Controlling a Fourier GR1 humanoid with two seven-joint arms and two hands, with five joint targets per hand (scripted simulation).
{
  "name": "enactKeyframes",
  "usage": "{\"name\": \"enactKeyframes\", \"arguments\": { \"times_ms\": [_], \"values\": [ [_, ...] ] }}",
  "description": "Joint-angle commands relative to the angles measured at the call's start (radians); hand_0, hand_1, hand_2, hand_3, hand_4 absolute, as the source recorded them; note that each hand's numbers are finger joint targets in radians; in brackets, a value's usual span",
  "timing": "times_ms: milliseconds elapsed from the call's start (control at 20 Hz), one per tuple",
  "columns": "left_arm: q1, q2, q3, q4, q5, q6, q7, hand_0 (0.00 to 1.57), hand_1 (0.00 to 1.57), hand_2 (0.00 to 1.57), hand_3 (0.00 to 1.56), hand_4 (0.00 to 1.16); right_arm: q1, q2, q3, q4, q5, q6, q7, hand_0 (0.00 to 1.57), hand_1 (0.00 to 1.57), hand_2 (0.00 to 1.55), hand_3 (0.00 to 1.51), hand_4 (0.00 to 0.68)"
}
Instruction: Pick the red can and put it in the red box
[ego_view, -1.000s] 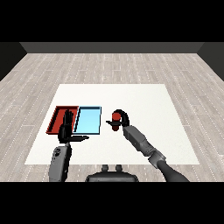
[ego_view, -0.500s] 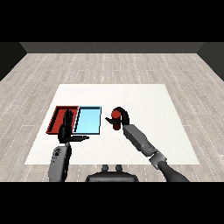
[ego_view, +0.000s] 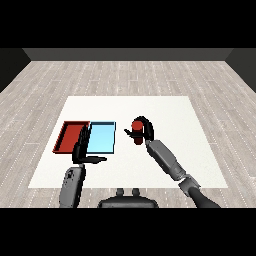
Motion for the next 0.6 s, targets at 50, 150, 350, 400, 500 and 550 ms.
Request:
{"name": "enactKeyframes", "arguments": {
  "times_ms": [50, 150, 350, 400, 500, 550],
  "values": [
    [-0.014, -0.032, -0.057, -0.028, 0.017, -0.027, 0.047, 0.00, 0.00, 0.00, 0.00, 0.00, 0.062, -0.056, -0.001, -0.213, 0.064, -0.073, 0.044, 1.52, 1.52, 1.45, 1.40, 0.600],
    [-0.031, -0.032, -0.112, -0.059, 0.031, -0.044, 0.102, 0.00, 0.00, 0.00, 0.00, 0.00, 0.107, -0.098, -0.005, -0.290, 0.063, -0.046, 0.036, 1.56, 1.56, 1.46, 1.41, 0.611],
    [-0.034, -0.033, -0.159, -0.081, 0.017, -0.024, 0.158, 0.00, 0.00, 0.00, 0.00, 0.00, 0.149, -0.092, 0.022, -0.470, 0.138, -0.131, 0.141, 1.56, 1.56, 1.46, 1.41, 0.602],
    [-0.034, -0.033, -0.163, -0.084, 0.017, -0.020, 0.162, 0.00, 0.00, 0.00, 0.00, 0.00, 0.166, -0.086, 0.030, -0.507, 0.165, -0.148, 0.166, 1.56, 1.56, 1.46, 1.41, 0.602],
    [-0.005, -0.033, -0.201, -0.136, 0.025, 0.028, 0.187, 0.00, 0.00, 0.00, 0.00, 0.00, 0.194, -0.088, 0.038, -0.591, 0.191, -0.165, 0.209, 1.56, 1.56, 1.46, 1.41, 0.602],
    [-0.118, -0.033, -0.239, -0.057, 0.015, 0.080, 0.191, 0.00, 0.00, 0.00, 0.00, 0.00, 0.189, -0.037, 0.022, -0.502, 0.196, -0.141, 0.141, 1.56, 1.56, 1.46, 1.41, 0.602]
  ]
}}
